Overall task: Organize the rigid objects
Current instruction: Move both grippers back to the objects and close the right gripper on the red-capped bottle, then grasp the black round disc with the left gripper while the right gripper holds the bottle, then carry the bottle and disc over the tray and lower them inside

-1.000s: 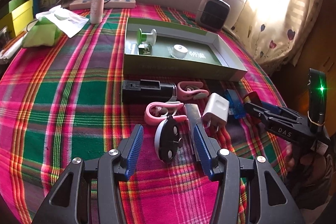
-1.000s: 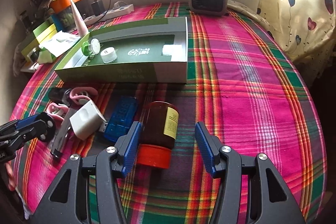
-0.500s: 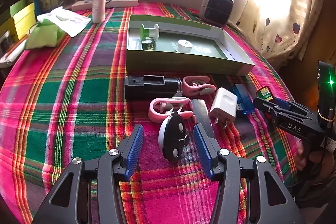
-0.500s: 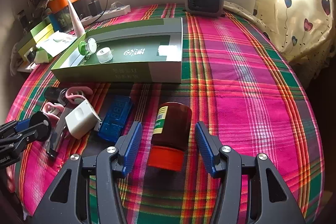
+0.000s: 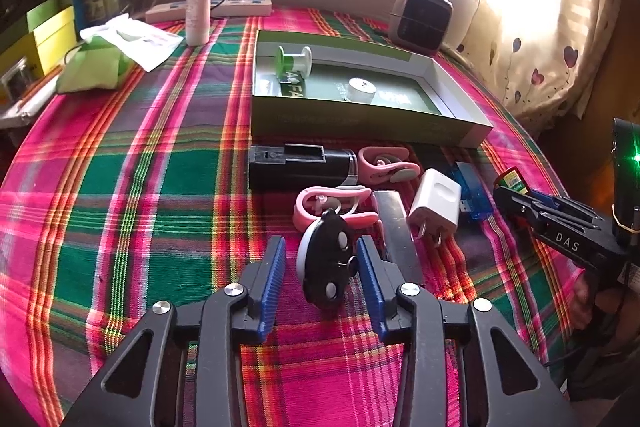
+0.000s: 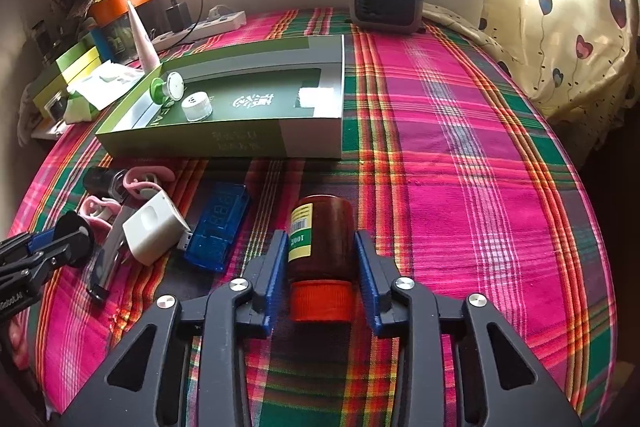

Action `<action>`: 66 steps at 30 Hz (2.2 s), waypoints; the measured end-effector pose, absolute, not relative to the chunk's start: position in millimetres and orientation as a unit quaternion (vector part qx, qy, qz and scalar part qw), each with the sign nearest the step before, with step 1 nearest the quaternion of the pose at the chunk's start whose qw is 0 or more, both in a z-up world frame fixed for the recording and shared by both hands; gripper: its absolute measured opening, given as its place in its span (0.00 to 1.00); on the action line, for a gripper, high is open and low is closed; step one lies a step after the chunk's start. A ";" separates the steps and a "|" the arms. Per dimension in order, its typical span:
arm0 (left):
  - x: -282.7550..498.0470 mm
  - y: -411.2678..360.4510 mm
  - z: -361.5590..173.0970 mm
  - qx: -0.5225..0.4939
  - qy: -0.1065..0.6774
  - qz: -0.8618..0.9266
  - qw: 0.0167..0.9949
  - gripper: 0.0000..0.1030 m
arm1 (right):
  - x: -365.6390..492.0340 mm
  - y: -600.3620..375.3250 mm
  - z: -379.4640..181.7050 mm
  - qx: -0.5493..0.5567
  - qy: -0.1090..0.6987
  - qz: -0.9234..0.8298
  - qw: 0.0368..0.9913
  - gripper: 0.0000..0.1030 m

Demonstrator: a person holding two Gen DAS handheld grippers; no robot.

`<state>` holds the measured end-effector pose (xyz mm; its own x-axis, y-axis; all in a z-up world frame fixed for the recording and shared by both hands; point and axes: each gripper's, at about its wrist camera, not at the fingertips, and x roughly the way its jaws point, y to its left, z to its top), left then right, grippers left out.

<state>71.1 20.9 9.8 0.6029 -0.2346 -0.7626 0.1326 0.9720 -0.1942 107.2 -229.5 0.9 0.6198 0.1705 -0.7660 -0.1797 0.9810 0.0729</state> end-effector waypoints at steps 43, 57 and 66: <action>64.9 19.1 28.1 -0.065 0.411 -0.116 0.902 0.26 | 99.5 -224.3 16.2 -0.008 0.405 0.115 0.907 0.32; 92.5 20.1 53.7 -0.062 0.390 -0.134 0.909 0.26 | 115.0 -217.9 40.6 -0.009 0.384 0.130 0.914 0.32; 130.2 14.4 67.7 -0.046 0.380 -0.143 0.913 0.26 | 141.6 -214.2 50.6 -0.011 0.382 0.138 0.914 0.32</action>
